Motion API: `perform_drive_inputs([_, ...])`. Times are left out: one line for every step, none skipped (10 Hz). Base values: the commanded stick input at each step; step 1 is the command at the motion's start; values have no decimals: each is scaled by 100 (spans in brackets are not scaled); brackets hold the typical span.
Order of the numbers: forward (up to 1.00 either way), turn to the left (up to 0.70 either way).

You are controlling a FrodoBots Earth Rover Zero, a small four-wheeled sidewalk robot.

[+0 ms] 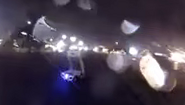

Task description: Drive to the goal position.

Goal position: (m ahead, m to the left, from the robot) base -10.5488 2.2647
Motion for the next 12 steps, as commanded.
perform_drive_inputs([0, 28])
perform_drive_inputs([0, 49])
perform_drive_inputs([0, 50])
perform_drive_inputs([0, 50])
perform_drive_inputs([0, 50])
perform_drive_inputs([0, 50])
perform_drive_inputs([0, 50])
perform_drive_inputs([0, 50])
perform_drive_inputs([0, 50])
perform_drive_inputs([0, 50])
perform_drive_inputs([0, 50])
perform_drive_inputs([0, 50])
